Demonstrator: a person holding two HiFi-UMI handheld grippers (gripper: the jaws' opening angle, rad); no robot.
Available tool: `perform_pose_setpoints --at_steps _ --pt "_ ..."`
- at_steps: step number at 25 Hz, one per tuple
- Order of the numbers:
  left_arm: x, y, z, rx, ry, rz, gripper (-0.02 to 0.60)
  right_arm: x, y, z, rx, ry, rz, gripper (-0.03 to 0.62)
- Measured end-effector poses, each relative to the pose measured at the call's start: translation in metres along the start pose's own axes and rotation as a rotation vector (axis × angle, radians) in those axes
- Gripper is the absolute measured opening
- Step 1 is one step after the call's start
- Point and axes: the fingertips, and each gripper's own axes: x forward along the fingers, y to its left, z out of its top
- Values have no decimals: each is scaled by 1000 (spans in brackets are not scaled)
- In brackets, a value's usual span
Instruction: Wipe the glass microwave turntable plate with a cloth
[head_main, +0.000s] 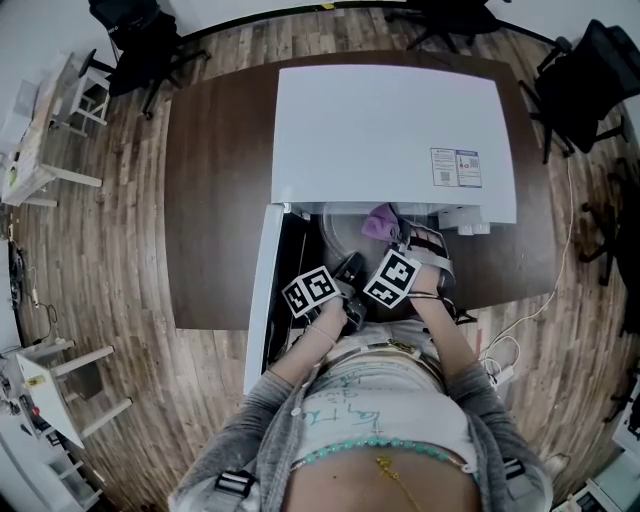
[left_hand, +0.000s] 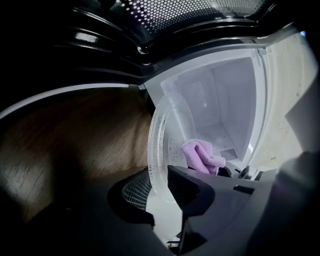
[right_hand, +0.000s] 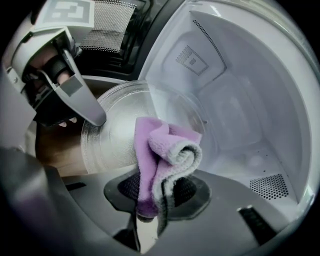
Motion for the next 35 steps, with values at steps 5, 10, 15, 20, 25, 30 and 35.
perform_pose_setpoints --at_steps 5,10,15,20,25,30,35 --pt "-1 -1 1 13 -2 4 94 -5 10 4 -26 -14 24 115" --pt "0 -1 1 22 -7 5 95 -7 21 17 -59 -50 56 115" --pt "1 0 0 28 -7 6 97 -7 30 33 -102 -86 78 115" --pt "1 0 0 28 -7 9 98 -6 31 47 -134 -110 82 115" --pt "4 2 0 21 -3 11 100 -3 27 54 -148 -119 95 115" --pt "3 3 -1 19 2 17 103 0 19 65 -161 -133 81 115" --pt "4 2 1 21 -2 14 103 6 2 79 -162 -161 29 115"
